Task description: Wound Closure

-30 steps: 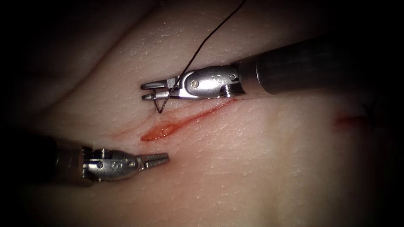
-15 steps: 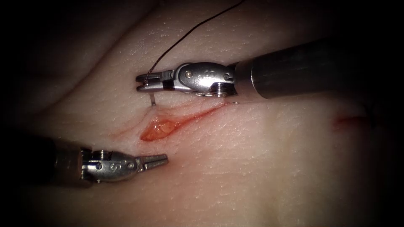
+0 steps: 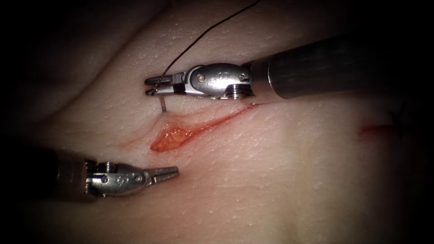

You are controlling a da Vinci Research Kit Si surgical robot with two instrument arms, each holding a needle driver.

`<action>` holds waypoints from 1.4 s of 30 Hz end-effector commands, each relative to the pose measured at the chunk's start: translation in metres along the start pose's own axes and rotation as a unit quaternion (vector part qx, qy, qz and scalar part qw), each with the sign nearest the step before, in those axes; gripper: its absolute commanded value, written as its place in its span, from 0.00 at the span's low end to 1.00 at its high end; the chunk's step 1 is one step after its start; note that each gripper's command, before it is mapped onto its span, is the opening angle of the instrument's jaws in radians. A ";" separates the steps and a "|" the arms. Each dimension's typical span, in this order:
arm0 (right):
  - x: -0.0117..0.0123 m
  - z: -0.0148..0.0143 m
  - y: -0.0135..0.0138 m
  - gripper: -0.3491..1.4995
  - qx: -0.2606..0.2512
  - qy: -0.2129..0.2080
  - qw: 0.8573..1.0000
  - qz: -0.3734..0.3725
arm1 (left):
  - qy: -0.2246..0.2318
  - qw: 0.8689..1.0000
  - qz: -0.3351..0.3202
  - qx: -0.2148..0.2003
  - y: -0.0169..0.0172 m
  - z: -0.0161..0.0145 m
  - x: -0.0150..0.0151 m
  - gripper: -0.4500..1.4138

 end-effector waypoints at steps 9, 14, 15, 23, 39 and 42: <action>-0.0006 0.0006 0.0003 0.00 -0.004 0.000 1.000 0.028 | -0.002 1.000 0.000 -0.002 0.0008 0.0007 -0.0005 0.00; -0.0007 0.0007 0.0007 0.00 -0.009 -0.002 0.998 0.070 | -0.002 1.000 0.000 -0.002 0.0008 0.0007 -0.0005 0.00; -0.0008 0.0008 0.0008 0.00 -0.011 -0.002 0.997 0.079 | -0.002 1.000 0.000 -0.002 0.0008 0.0007 -0.0005 0.00; -0.0009 0.0015 0.0013 0.00 -0.016 -0.006 0.983 0.185 | -0.003 1.000 0.000 -0.003 0.0009 0.0007 -0.0005 0.00; -0.0022 0.0023 0.0006 0.00 0.049 -0.032 0.957 0.285 | -0.005 1.000 0.002 -0.006 0.0012 0.0002 -0.0009 0.00; -0.0026 0.0026 0.0000 0.00 0.059 -0.031 0.951 0.303 | -0.005 1.000 0.002 -0.006 0.0013 0.0002 -0.0009 0.00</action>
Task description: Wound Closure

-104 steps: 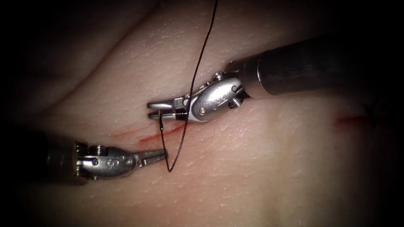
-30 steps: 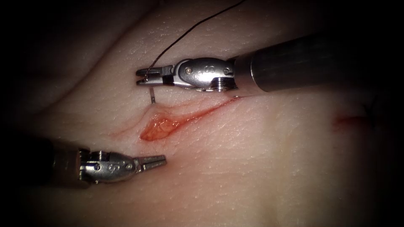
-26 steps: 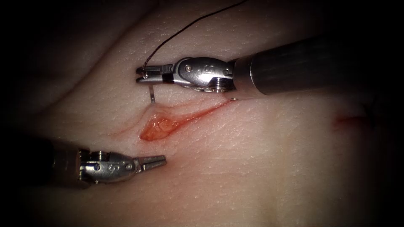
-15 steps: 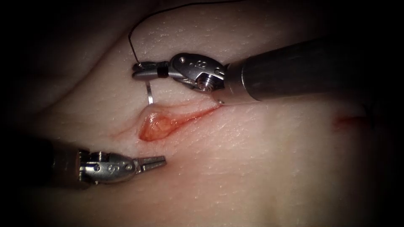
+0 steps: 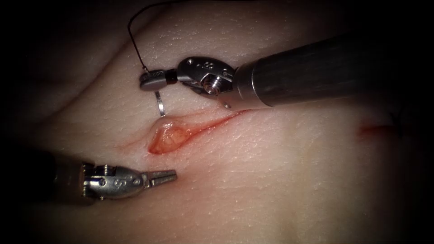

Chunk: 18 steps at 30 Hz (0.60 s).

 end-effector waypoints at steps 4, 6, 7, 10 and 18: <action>-0.0009 0.0011 -0.0001 0.00 0.016 -0.002 0.999 0.050 | -0.003 1.000 0.000 -0.002 0.0009 0.0008 -0.0006 0.00; -0.0009 0.0011 -0.0002 0.00 0.017 -0.002 0.998 0.065 | -0.003 1.000 0.001 -0.002 0.0010 0.0008 -0.0006 0.00; -0.0010 0.0011 -0.0004 0.00 0.019 -0.003 0.997 0.076 | -0.003 1.000 0.001 -0.002 0.0010 0.0008 -0.0007 0.00; -0.0011 0.0011 -0.0006 0.00 0.021 -0.003 0.996 0.087 | -0.003 1.000 0.001 -0.002 0.0010 0.0008 -0.0007 0.00; -0.0020 0.0012 -0.0021 0.00 0.035 -0.010 0.992 0.118 | -0.003 1.000 0.001 -0.002 0.0011 0.0008 -0.0008 0.00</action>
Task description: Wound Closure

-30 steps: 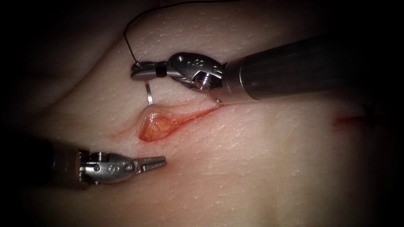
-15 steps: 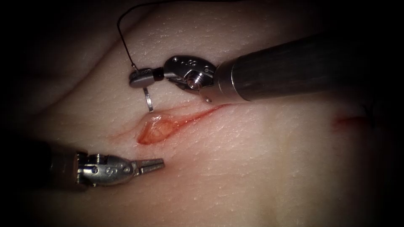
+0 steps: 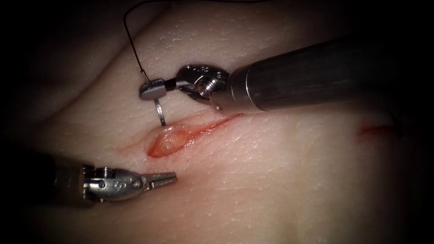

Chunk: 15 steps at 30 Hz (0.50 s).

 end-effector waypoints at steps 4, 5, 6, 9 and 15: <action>-0.0008 0.0008 -0.0004 0.00 0.007 -0.001 1.000 0.006 | -0.002 1.000 -0.001 -0.002 0.0007 0.0007 -0.0004 0.00; -0.0009 0.0008 -0.0006 0.00 0.010 -0.002 1.000 0.008 | -0.002 1.000 0.000 -0.002 0.0007 0.0007 -0.0005 0.00; -0.0010 0.0009 -0.0007 0.00 0.011 -0.003 1.000 0.011 | -0.002 1.000 0.000 -0.002 0.0007 0.0007 -0.0005 0.00; -0.0016 0.0009 -0.0014 0.00 0.018 -0.005 1.000 0.017 | -0.002 1.000 0.000 -0.002 0.0007 0.0007 -0.0005 0.00; -0.0027 0.0006 -0.0021 0.00 0.023 -0.008 0.999 0.028 | -0.001 1.000 0.000 -0.002 0.0007 0.0007 -0.0005 0.00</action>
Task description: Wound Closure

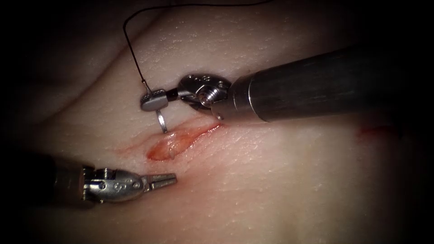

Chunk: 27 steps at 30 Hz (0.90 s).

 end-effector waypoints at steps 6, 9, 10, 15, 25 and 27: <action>-0.0031 0.0010 -0.0007 0.00 0.003 -0.007 1.000 0.012 | 0.000 1.000 0.000 -0.002 0.0006 0.0006 -0.0005 0.00; -0.0042 0.0010 -0.0012 0.00 0.002 -0.008 1.000 0.015 | 0.000 1.000 0.000 -0.002 0.0006 0.0006 -0.0005 0.00; -0.0044 0.0010 -0.0014 0.00 0.003 -0.007 1.000 0.017 | 0.000 1.000 0.000 -0.002 0.0006 0.0006 -0.0005 0.00; -0.0053 0.0007 -0.0026 0.00 0.006 -0.005 1.000 0.022 | 0.000 1.000 0.000 -0.002 0.0006 0.0006 -0.0005 0.00; -0.0034 0.0002 -0.0017 0.30 -0.023 0.013 0.999 -0.028 | -0.002 1.000 -0.001 -0.002 0.0006 0.0007 -0.0004 0.00; -0.0026 0.0000 -0.0012 0.61 -0.037 0.018 0.998 -0.052 | -0.002 1.000 -0.001 -0.002 0.0006 0.0007 -0.0004 0.00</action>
